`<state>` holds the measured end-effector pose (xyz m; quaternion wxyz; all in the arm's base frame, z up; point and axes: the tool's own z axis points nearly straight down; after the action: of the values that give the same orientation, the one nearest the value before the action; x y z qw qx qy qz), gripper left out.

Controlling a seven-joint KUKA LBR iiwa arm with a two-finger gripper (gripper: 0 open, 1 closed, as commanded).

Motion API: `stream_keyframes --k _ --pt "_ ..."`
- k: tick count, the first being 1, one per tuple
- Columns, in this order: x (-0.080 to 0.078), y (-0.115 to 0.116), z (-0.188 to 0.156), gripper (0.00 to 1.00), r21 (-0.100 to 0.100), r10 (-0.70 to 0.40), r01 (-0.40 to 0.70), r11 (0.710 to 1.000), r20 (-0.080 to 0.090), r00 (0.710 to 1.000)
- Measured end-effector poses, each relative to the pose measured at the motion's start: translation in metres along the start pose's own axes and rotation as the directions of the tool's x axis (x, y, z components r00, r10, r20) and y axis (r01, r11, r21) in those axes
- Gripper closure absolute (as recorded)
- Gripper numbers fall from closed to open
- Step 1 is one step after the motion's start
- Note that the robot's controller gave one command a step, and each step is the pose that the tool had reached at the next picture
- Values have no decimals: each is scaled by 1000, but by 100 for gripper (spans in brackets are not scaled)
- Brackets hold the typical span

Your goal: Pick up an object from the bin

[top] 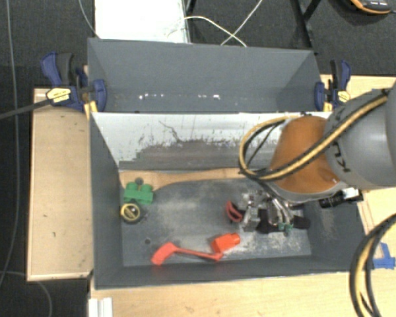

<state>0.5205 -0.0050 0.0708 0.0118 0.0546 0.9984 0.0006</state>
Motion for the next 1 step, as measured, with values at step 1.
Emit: stream_keyframes --k 1 --pt "2 -3 -50 100 -1 44 -44 999 5 999"
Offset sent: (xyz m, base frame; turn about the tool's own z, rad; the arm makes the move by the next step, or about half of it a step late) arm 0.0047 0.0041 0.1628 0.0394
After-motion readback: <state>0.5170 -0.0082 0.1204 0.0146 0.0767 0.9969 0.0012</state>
